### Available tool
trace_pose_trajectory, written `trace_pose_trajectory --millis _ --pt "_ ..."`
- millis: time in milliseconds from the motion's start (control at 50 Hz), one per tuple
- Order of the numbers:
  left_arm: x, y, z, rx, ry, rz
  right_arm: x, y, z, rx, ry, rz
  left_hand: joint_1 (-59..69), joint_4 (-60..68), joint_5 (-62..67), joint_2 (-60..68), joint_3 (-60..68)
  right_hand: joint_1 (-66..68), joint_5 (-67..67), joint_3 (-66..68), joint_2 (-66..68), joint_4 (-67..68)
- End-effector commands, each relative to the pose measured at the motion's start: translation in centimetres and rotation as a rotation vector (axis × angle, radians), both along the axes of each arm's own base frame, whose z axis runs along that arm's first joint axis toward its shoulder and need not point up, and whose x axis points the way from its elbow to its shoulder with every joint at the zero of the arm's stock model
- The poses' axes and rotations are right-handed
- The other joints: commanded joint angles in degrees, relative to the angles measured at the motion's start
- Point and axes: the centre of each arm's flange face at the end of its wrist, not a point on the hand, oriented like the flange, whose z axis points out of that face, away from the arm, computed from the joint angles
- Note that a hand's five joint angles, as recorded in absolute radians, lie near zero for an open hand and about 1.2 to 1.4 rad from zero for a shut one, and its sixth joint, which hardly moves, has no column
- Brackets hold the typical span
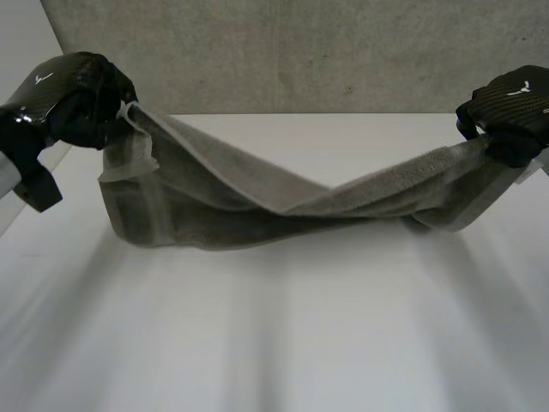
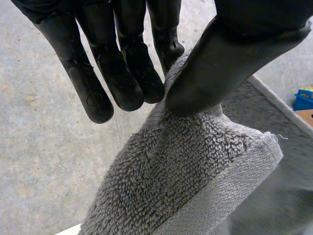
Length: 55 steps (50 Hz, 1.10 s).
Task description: Fold the towel.
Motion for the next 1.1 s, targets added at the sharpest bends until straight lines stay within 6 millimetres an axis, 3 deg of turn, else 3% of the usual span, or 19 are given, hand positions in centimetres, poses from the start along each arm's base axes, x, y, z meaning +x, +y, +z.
trace_pose_trajectory --millis 20,180,300,380,460,500,520,560,600,620,660,680,760,820,940,980,1000,1040,1100 --pt "0.6 2.2 1.2 -0.045 0.001 0.016 -1.5 1.5 2.0 -0.052 -0.032 -0.022 7.4 2.0 4.3 2.7 3.1 3.8 3.6 3.0 4.1 3.1" --pt "0.8 3.0 2.7 -0.096 0.002 0.021 -1.8 2.6 3.5 -0.096 -0.061 0.009 7.4 2.0 4.3 2.7 3.1 3.8 3.6 3.0 4.1 3.1" --pt "1.0 2.3 2.9 -0.096 0.005 0.028 -1.7 2.1 3.1 -0.084 -0.060 0.019 7.4 2.0 4.3 2.7 3.1 3.8 3.6 3.0 4.1 3.1" --pt "1.0 -0.8 0.1 0.000 0.002 0.028 -1.7 -0.3 1.0 -0.021 -0.061 0.018 7.4 2.0 4.3 2.7 3.1 3.8 3.6 3.0 4.1 3.1" --pt "0.7 -3.0 -0.9 0.033 0.002 0.023 -1.6 -2.2 0.8 -0.035 -0.052 0.004 7.4 2.0 4.3 2.7 3.1 3.8 3.6 3.0 4.1 3.1" --pt "-0.1 -5.2 -0.6 0.018 0.002 0.000 -0.3 -3.8 1.5 -0.092 -0.035 0.002 7.4 2.0 4.3 2.7 3.1 3.8 3.6 3.0 4.1 3.1" --pt "-0.1 -5.2 -0.6 0.018 0.002 0.000 -0.3 -3.8 1.5 -0.092 -0.035 0.003 7.4 2.0 4.3 2.7 3.1 3.8 3.6 3.0 4.1 3.1" --pt "-0.9 -6.0 0.6 -0.025 0.003 -0.021 1.0 -4.3 2.7 -0.152 -0.037 0.012 7.4 2.0 4.3 2.7 3.1 3.8 3.6 3.0 4.1 3.1" --pt "-1.8 -6.8 3.7 -0.112 0.021 -0.027 3.5 -4.6 6.2 -0.284 -0.108 0.025 7.4 2.0 4.3 2.7 3.1 3.8 3.6 3.0 4.1 3.1" --pt "-1.8 -6.8 3.7 -0.113 0.021 -0.027 3.5 -4.6 6.2 -0.285 -0.109 0.025 7.4 2.0 4.3 2.7 3.1 3.8 3.6 3.0 4.1 3.1" --pt "-1.6 -7.0 7.3 -0.202 0.041 0.020 3.6 -4.8 9.3 -0.363 -0.228 0.015 7.4 2.0 4.3 2.7 3.1 3.8 3.6 3.0 4.1 3.1" --pt "-1.6 -7.0 7.4 -0.203 0.041 0.020 3.6 -4.8 9.3 -0.363 -0.229 0.015 7.4 2.0 4.3 2.7 3.1 3.8 3.6 3.0 4.1 3.1" --pt "-1.4 -6.8 11.0 -0.291 0.075 0.041 3.3 -4.9 11.1 -0.376 -0.341 0.026 7.4 2.0 4.3 2.7 3.1 3.8 3.6 3.0 4.1 3.1" --pt "-1.4 -6.4 12.0 -0.298 0.104 0.024 3.3 -4.7 10.9 -0.351 -0.347 0.029 7.4 2.0 4.3 2.7 3.1 3.8 3.6 3.0 4.1 3.1" --pt "-1.1 -6.2 10.8 -0.236 0.115 0.017 3.4 -4.3 9.6 -0.271 -0.337 0.042 7.4 2.0 4.3 2.7 3.1 3.8 3.6 3.0 4.1 3.1" --pt "-1.1 -6.1 7.6 -0.140 0.097 0.002 3.6 -3.9 8.4 -0.210 -0.308 0.076 7.4 2.0 4.3 2.7 3.1 3.8 3.6 3.0 4.1 3.1" --pt "-1.1 -6.1 7.6 -0.140 0.097 0.002 3.6 -3.9 8.4 -0.209 -0.308 0.076 7.4 2.0 4.3 2.7 3.1 3.8 3.6 3.0 4.1 3.1" --pt "-1.0 -5.5 4.4 -0.044 0.075 -0.023 3.0 -4.2 5.7 -0.119 -0.251 0.089 7.4 2.0 4.3 2.7 3.1 3.8 3.6 3.0 4.1 3.1" --pt "-0.5 -5.3 2.4 0.008 0.058 -0.027 2.2 -4.5 3.7 -0.051 -0.220 0.082 7.4 2.0 4.3 2.7 3.1 3.8 3.6 3.0 4.1 3.1"
